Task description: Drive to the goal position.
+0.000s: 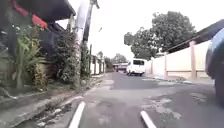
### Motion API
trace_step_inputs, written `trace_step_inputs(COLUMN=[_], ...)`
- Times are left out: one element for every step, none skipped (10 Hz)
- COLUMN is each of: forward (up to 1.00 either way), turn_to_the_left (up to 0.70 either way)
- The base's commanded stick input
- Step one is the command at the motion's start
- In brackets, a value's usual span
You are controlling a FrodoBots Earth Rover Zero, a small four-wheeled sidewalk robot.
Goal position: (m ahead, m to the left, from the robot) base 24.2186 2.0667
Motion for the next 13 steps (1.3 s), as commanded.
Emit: trace_step_inputs(forward=[0.70,0.70,0.70,0.70,0.70,0.70,0.70,0.70,0.70,0.70,0.70,0.70,0.70], turn_to_the_left=[0.00,0.00,-0.09,-0.19,-0.31,-0.35,-0.35,-0.35,-0.35,-0.25,-0.11,0.00,0.00])
